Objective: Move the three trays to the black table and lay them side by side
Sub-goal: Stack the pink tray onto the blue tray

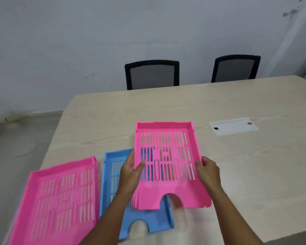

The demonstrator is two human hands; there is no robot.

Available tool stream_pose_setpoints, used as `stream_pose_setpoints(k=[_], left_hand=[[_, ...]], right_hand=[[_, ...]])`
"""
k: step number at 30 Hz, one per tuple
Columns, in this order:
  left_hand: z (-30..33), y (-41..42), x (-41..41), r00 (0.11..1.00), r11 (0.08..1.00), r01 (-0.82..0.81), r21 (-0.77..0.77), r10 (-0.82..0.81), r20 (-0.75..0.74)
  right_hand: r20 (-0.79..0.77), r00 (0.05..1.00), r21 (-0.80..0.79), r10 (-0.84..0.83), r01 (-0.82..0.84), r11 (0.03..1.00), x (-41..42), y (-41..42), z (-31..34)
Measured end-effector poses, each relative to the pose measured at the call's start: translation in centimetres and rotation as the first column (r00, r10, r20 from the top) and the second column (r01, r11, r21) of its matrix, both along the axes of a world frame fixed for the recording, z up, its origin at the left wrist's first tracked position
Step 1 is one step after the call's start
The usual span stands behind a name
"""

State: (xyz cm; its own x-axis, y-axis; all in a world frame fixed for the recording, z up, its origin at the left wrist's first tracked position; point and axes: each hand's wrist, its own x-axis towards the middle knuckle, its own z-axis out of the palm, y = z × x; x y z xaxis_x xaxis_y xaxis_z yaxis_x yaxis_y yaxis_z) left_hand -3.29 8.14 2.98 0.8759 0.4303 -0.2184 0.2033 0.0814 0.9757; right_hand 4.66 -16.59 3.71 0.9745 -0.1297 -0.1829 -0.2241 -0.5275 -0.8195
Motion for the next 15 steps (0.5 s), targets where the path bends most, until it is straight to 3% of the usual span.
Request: stream_pose_setpoints(k=[7, 15], left_hand=[[-1.1, 8.4, -6.6, 0.974, 0.977, -0.200, 0.074, 0.206, -0.091], [-2.8, 9.9, -10.1, 0.954, 0.972, -0.213, 0.101, 0.229, -0.192]], right_hand=[[-0.050, 0.964, 0.033, 0.260, -0.259, 0.965, -3.3, 9.3, -2.6], [-0.103, 0.947, 0.020, 0.305, -0.305, 0.952, -5.8, 11.3, -4.1]])
